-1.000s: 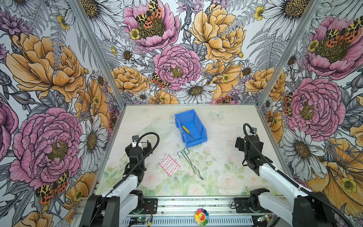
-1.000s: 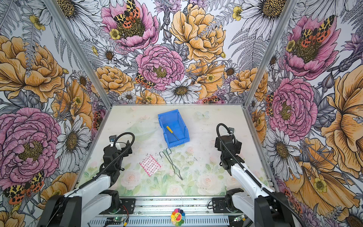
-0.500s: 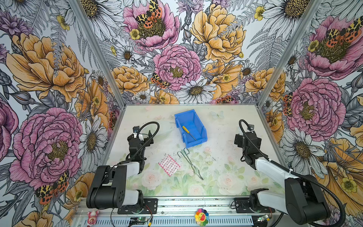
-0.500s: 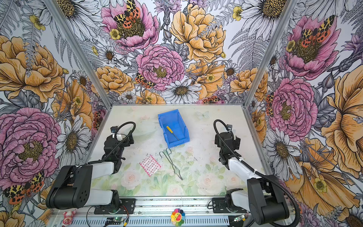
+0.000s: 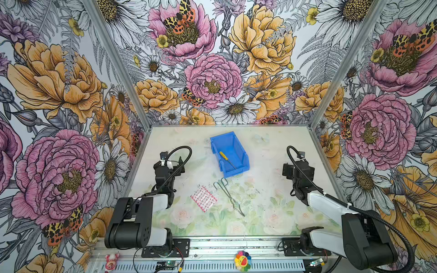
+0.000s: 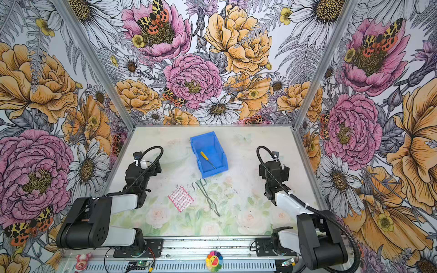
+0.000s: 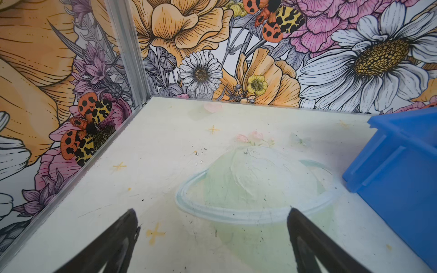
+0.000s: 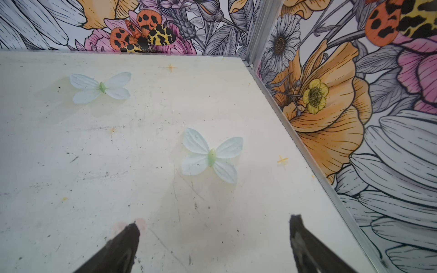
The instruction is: Put the screwdriver in the bin
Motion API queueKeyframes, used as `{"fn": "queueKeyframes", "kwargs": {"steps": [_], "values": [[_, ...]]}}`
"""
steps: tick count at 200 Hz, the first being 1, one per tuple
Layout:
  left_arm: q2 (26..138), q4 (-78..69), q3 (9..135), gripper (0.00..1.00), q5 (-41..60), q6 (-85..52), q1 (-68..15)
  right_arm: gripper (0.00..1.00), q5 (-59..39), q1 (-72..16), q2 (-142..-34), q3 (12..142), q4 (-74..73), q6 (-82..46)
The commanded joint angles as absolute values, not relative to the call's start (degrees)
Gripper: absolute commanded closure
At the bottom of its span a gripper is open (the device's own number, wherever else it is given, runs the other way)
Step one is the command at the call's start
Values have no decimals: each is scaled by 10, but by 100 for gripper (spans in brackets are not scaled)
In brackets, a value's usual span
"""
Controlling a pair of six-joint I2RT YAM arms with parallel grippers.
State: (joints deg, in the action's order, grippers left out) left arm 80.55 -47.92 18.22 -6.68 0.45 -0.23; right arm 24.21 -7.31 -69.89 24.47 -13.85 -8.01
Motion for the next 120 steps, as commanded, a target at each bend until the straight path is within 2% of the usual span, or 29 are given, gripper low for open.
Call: {"fn": "queueKeyframes", "kwargs": {"steps": [1,69,120], "values": [[815,-508,195,1,-42,10,1,1,229,-65,-678,230,-166,-76],[890,-611,180,1,-23,18,2,0,209,-46,-682,227,-186,-75],[886,-567,199,1,-50,-2,10,1,191,-39,-722,244,-215,-66]]}}
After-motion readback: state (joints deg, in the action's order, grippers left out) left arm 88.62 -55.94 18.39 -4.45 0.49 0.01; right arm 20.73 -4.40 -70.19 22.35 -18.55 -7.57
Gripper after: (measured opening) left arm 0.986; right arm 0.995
